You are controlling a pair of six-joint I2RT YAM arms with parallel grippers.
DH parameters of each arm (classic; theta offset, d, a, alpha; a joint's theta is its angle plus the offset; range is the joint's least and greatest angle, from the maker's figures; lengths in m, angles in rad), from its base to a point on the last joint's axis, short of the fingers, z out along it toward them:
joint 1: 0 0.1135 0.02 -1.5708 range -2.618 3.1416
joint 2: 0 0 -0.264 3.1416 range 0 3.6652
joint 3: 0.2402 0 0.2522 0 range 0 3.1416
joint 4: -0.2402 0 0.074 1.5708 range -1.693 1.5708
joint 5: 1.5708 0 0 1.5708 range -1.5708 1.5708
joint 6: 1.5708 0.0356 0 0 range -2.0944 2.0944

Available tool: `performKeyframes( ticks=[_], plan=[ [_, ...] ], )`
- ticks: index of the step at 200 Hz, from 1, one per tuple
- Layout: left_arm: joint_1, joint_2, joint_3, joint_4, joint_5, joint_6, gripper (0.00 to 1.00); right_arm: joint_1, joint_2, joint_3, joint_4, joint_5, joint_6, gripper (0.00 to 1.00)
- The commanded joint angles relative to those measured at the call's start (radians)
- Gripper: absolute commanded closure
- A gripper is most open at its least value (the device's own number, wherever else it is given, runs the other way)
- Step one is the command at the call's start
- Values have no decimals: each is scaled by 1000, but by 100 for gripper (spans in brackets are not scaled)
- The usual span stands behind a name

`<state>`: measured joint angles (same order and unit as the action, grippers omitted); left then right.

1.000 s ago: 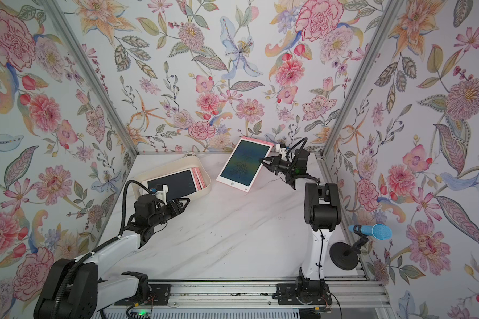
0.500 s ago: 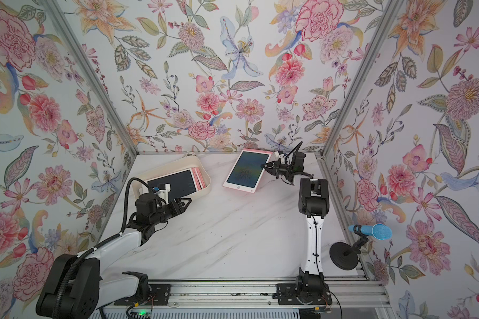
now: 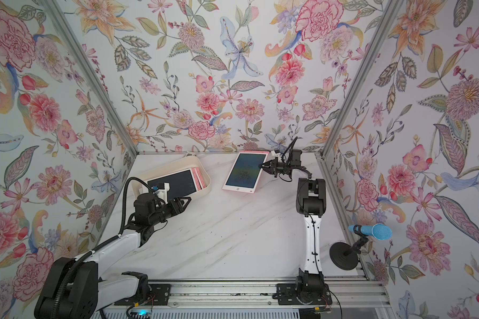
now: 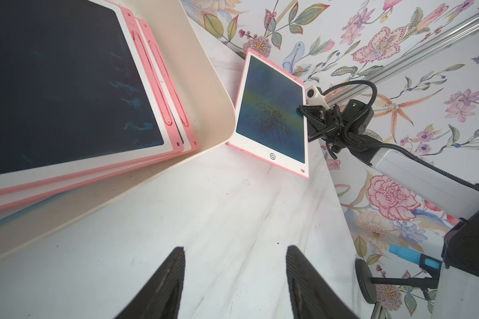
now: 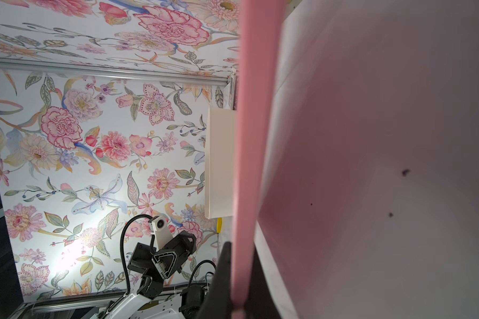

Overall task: Take out the writing tablet from the storage box
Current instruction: Place the writing tablet at the center of the board.

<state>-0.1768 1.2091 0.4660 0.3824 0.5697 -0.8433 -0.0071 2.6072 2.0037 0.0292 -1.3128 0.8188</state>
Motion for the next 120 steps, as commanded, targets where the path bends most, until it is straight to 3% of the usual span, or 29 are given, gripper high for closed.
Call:
performKeyframes(
  ticks=[1, 56, 120],
  plan=[
    [6, -11, -19, 26, 13, 26, 39, 7, 40, 45, -62, -38, -27, 100],
    [4, -1, -26, 46, 19, 26, 39, 15, 91, 96, -114, -35, -34, 100],
    [6, 26, -23, 61, 31, 27, 39, 10, 130, 156, -208, 25, -42, 88]
  ],
)
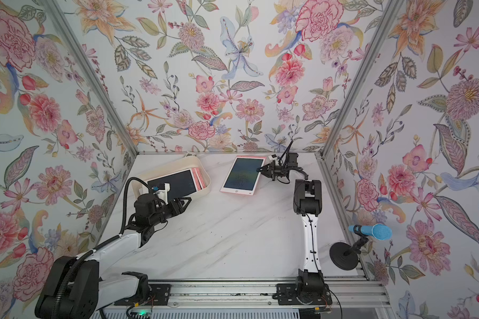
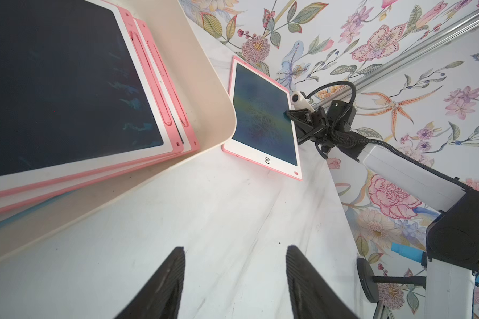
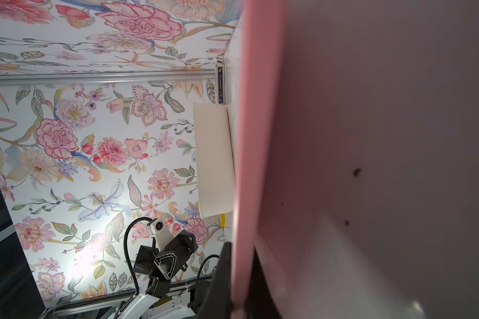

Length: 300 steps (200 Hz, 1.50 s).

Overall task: Take out the writing tablet from the storage box
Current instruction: Place the writing tablet at the center of the board.

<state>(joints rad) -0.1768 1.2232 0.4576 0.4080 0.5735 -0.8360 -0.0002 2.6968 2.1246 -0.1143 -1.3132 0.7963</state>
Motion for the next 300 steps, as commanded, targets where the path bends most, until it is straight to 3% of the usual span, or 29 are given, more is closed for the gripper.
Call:
performKeyframes(
  ticks=[1, 63, 83, 169, 300],
  plan=[
    [4, 12, -14, 36, 28, 21, 39, 3, 41, 36, -67, 27, -21, 87],
    [5, 27, -13, 47, 35, 23, 39, 0, 68, 96, -235, 121, -105, 78],
    [6, 29, -15, 48, 40, 22, 39, 0, 72, 134, -297, 165, -131, 71],
    [6, 22, -20, 31, 51, 34, 39, 43, 55, 257, -558, 449, -269, 51],
    [5, -11, -27, -12, 46, 44, 39, 134, 36, 359, -701, 895, -335, 38]
  ],
)
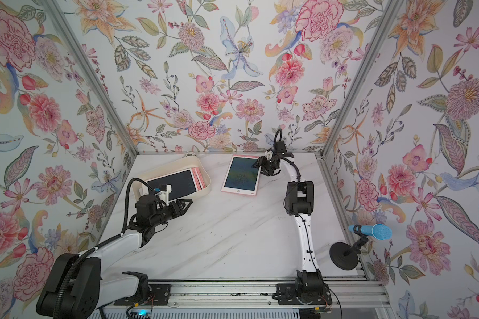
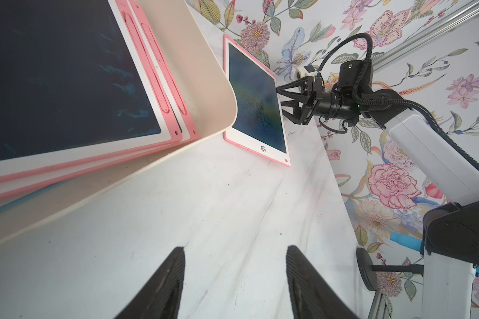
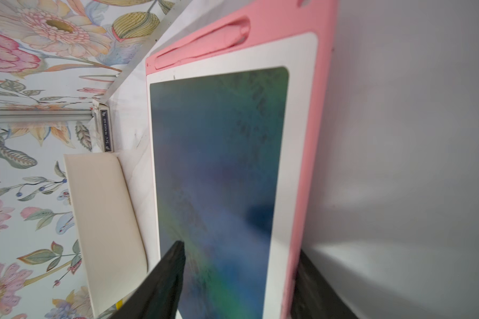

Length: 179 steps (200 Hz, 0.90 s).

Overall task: Take out the writing tablet from the storage box
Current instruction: Place the writing tablet at the center of the board.

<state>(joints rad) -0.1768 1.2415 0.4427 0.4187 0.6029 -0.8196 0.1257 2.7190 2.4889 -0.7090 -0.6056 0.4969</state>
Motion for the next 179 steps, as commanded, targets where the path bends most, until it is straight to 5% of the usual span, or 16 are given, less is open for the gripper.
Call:
performKeyframes(
  ticks=[1, 83, 179],
  plan=[
    [4, -29, -12, -23, 16, 28, 39, 9, 13, -5, -107, 189, -35, 38],
    [7, -86, 14, -129, -34, 55, 39, 104, 35, 72, -168, 389, -146, 28],
    [58, -161, 53, -259, -75, 85, 39, 163, 31, 67, -168, 394, -265, 25]
  ],
)
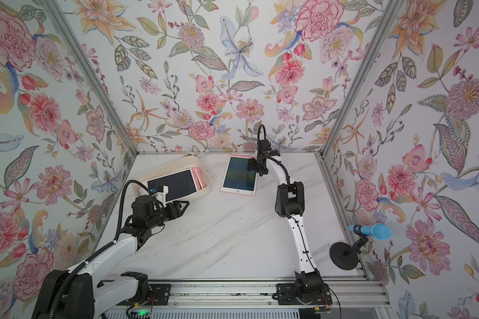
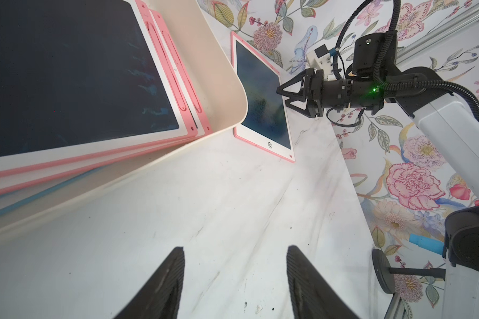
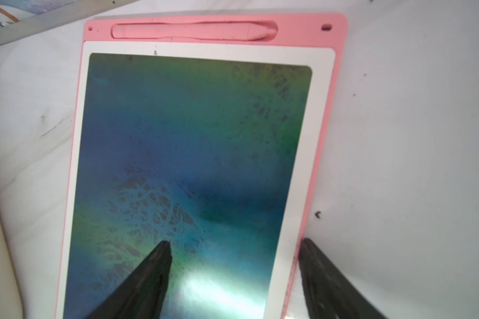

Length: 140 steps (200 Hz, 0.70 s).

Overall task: Take out the writing tablet from the storage box
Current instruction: Place the writing tablet at the center of the board.

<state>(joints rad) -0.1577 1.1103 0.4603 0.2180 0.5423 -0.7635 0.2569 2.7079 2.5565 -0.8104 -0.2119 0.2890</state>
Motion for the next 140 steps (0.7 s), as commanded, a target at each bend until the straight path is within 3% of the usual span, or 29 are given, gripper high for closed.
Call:
performKeyframes(
  ticks=[1, 53, 89, 140],
  plan=[
    [43, -30, 35, -60, -14, 29, 39, 32, 43, -1, -67, -1, -59, 25],
    [102, -72, 110, -179, -41, 83, 37, 61, 20, -22, -70, 89, -112, 23],
    [120, -59, 151, -218, -62, 101, 37, 71, -96, -87, -52, 224, -158, 21],
    [164, -34, 233, -348, -174, 170, 37, 103, -268, -216, 44, 256, -247, 20]
  ],
)
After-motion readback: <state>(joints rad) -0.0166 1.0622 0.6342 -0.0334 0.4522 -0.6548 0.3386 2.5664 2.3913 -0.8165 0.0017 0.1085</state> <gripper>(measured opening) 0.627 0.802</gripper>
